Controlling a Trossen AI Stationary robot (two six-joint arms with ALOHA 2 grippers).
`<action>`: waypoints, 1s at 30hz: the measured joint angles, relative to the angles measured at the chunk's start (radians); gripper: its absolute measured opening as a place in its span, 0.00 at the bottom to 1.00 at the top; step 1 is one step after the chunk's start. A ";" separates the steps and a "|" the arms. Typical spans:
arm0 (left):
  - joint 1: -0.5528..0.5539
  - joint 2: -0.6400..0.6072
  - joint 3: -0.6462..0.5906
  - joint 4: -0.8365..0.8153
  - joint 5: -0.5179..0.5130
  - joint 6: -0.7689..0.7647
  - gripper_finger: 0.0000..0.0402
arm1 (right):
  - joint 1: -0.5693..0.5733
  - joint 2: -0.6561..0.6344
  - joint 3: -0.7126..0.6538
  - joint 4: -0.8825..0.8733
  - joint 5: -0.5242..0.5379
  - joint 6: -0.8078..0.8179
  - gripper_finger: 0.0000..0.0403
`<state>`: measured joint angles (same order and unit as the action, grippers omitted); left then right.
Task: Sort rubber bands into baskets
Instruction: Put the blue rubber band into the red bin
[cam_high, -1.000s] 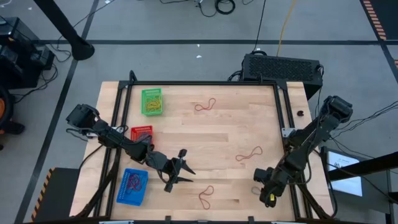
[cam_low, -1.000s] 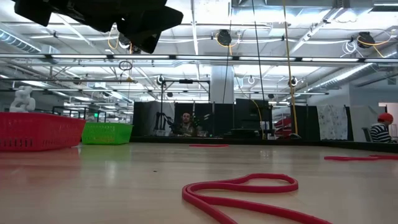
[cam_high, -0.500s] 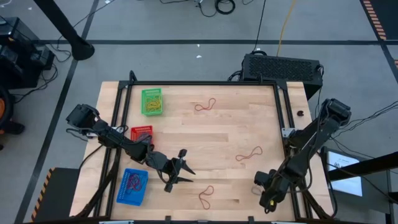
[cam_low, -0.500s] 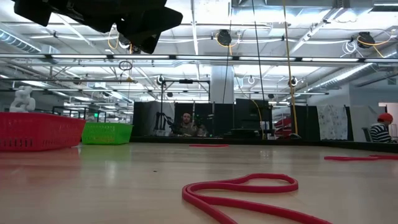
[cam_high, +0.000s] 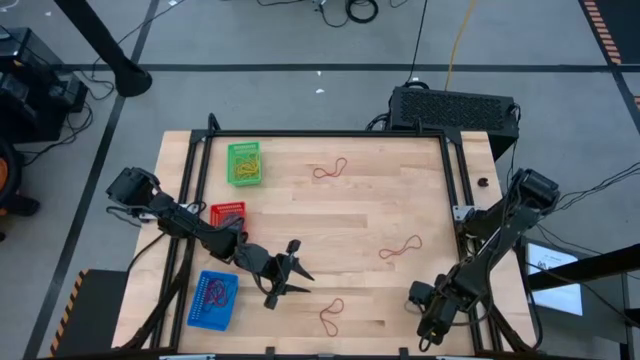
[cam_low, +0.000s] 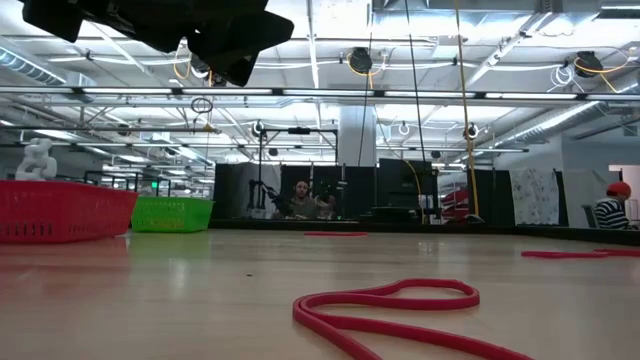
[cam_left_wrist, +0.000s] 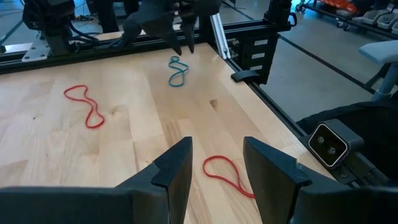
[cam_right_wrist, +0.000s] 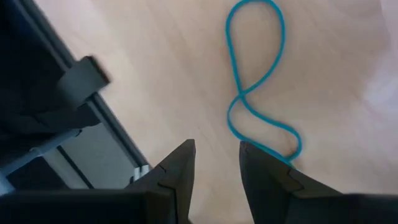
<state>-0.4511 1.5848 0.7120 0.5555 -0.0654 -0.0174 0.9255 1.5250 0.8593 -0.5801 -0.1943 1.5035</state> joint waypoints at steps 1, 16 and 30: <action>0.000 0.000 0.000 -0.002 0.000 0.000 0.37 | 0.002 0.006 0.000 -0.003 0.002 0.000 0.29; 0.000 0.000 0.000 -0.033 0.000 0.000 0.37 | 0.009 0.138 0.002 0.030 0.065 -0.045 0.29; 0.001 0.000 0.000 -0.034 0.000 0.000 0.37 | -0.063 0.173 0.020 0.036 0.057 0.022 0.09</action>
<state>-0.4503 1.5848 0.7120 0.5217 -0.0651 -0.0170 0.8624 1.6982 0.8790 -0.5443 -0.1368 1.5257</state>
